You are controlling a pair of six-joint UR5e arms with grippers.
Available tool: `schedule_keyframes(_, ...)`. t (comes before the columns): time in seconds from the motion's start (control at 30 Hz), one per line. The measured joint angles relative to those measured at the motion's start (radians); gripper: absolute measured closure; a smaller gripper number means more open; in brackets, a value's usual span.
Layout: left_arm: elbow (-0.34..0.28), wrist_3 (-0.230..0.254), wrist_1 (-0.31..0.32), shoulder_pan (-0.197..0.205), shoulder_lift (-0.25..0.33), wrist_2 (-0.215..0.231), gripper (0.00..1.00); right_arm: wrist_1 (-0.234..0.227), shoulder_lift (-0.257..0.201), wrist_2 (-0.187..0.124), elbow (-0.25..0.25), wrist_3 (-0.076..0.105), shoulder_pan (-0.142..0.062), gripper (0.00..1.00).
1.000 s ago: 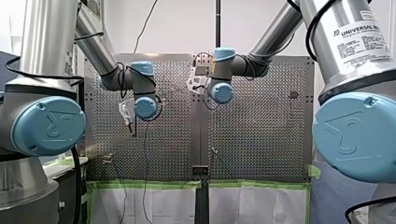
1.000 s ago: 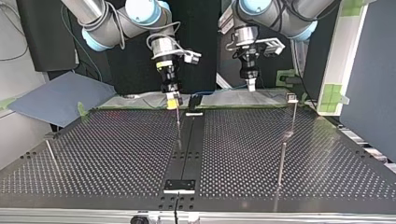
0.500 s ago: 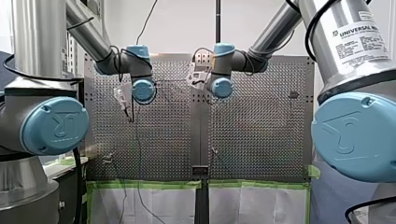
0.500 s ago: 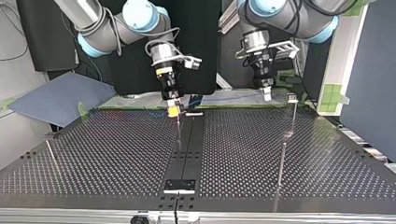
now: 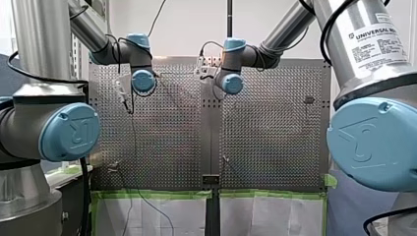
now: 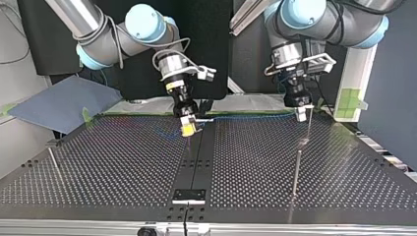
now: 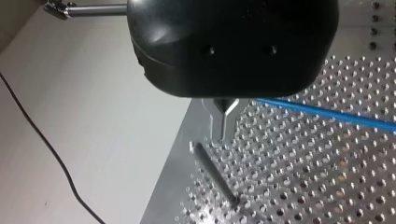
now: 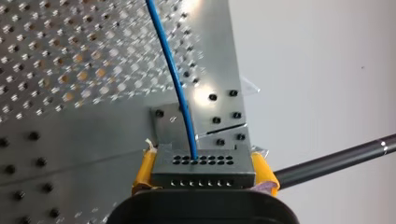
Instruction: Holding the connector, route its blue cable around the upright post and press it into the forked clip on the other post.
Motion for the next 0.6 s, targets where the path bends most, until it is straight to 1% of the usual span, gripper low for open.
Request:
schedule_keyframes(0.1,0.026,-0.004,-0.026,0.026,-0.003,0.005,1.00,0.007,0.004,-0.013,-0.020,0.000,0.000,0.98)
schedule_keyframes(0.2,0.053,-0.011,-0.048,0.041,0.000,0.004,1.00,0.018,0.006,-0.025,-0.041,0.000,0.000,0.98)
schedule_keyframes(0.4,0.108,-0.024,-0.089,0.057,0.009,-0.002,1.00,0.034,0.012,-0.037,-0.091,0.001,0.000,0.98)
schedule_keyframes(0.6,0.167,-0.027,-0.115,0.069,0.009,-0.001,1.00,0.052,0.037,-0.046,-0.130,0.001,0.000,0.98)
